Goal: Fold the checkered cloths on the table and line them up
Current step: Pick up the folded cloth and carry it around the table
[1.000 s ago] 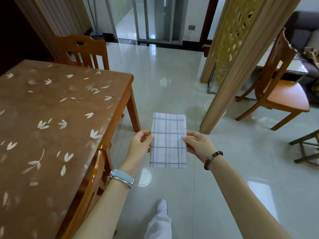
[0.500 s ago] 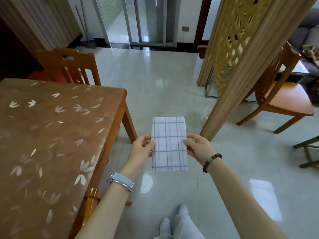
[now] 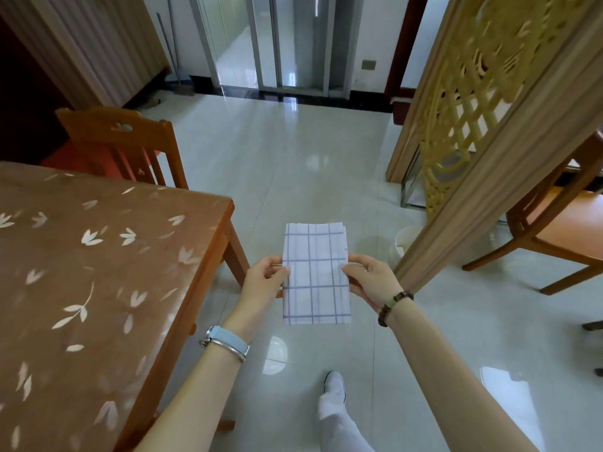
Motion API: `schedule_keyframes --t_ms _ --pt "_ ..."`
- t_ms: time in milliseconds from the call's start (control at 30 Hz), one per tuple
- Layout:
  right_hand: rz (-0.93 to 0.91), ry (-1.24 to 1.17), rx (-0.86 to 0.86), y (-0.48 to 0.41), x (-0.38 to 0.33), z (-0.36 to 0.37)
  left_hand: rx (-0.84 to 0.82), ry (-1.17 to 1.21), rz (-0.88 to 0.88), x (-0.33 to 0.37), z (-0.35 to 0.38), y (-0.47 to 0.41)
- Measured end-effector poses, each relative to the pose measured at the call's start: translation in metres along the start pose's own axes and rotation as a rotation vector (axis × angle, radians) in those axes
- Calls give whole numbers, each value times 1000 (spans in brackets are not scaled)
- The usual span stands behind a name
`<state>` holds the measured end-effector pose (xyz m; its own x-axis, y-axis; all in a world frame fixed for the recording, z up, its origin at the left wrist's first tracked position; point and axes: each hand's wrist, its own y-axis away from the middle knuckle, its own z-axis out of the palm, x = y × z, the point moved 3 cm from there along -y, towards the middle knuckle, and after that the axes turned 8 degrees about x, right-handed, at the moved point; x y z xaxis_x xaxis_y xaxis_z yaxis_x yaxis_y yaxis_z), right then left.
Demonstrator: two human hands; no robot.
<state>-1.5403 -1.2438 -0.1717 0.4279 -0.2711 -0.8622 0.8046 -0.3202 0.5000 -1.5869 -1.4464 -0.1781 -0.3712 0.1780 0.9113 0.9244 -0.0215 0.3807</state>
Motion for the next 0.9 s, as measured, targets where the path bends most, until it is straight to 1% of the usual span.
schedule_keyframes --t_ms 233,433,633,900 --pt "15 31 -38 -71 -42 -6 30 25 10 32 34 -57" --pt "14 35 -57 -125 -70 -3 52 74 -15 51 53 -104" --pt "34 37 -83 -183 -94 13 102 109 -16 70 59 -163" --pt "56 59 -111 -271 -128 46 125 136 -41 99 60 -256"
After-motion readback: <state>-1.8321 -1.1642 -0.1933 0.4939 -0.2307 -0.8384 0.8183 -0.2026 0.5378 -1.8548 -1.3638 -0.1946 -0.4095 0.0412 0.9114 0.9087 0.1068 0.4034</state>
